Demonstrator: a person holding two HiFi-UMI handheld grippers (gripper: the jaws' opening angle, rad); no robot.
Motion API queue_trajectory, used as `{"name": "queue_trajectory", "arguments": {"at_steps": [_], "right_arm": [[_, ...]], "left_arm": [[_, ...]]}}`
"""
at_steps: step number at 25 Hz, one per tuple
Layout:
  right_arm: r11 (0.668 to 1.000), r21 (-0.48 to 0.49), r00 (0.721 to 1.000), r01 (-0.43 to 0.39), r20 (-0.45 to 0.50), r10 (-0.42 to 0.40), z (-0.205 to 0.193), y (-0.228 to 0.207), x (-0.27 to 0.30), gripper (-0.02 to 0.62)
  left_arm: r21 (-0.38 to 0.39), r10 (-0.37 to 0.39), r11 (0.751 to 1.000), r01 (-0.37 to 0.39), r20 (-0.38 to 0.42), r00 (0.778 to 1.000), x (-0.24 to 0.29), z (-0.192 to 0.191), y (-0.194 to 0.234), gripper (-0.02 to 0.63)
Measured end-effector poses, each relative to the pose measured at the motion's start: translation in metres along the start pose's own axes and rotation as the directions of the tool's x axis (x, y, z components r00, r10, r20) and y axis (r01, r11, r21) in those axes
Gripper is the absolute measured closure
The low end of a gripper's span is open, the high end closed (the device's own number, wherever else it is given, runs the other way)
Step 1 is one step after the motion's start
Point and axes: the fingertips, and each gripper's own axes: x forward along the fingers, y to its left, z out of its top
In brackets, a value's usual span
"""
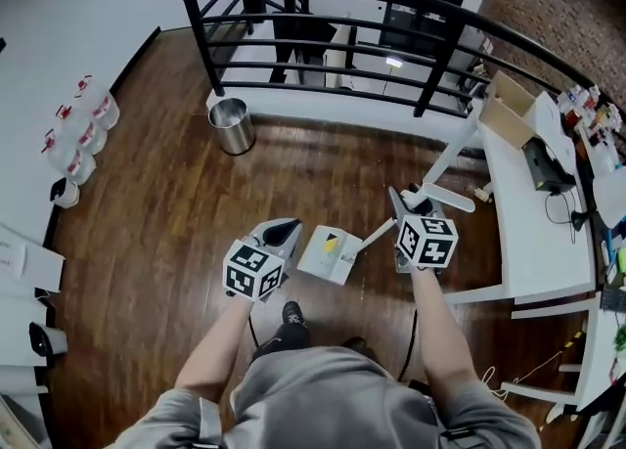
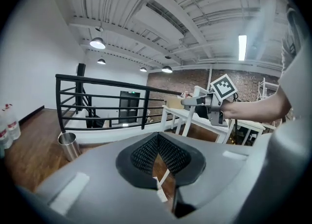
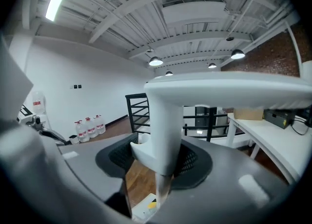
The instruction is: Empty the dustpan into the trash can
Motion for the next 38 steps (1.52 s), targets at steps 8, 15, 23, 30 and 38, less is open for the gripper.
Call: {"name": "queue_trajectory", "arguments": {"at_steps": [8,15,23,30,38], "right_arm": [[0.997,-0.054,0.995,-0.056,0.085,0.060,0.081,0.088,0.082,0.408],[0.984,-0.111,0.980,-0.139,0.128,0.152,0.147,0.140,0.174,0.408],[0.960,-0.131,0.957,-0.247,0.119,0.263,0.187,0.175,0.292,0.408],[0.943,-0.125,0.929,-0.310,0.174,0.328,0.254,0.181,0.382,0.408],[0.930,-0.147,0.910,-0.336,0.203,0.361,0.313,0.219,0.496,0.408]], "left_arm": [[0.023,0.081,0.996,-0.083,0.073,0.994,-0.045,0.047,0.116,0.601],[0.005,0.139,0.990,-0.140,0.114,0.984,-0.037,0.076,0.200,0.601],[-0.029,0.218,0.976,-0.216,0.075,0.973,0.003,0.095,0.307,0.601],[-0.039,0.286,0.958,-0.284,0.077,0.955,0.037,0.139,0.395,0.601],[-0.083,0.335,0.940,-0.329,0.069,0.940,0.055,0.157,0.479,0.601]]}}
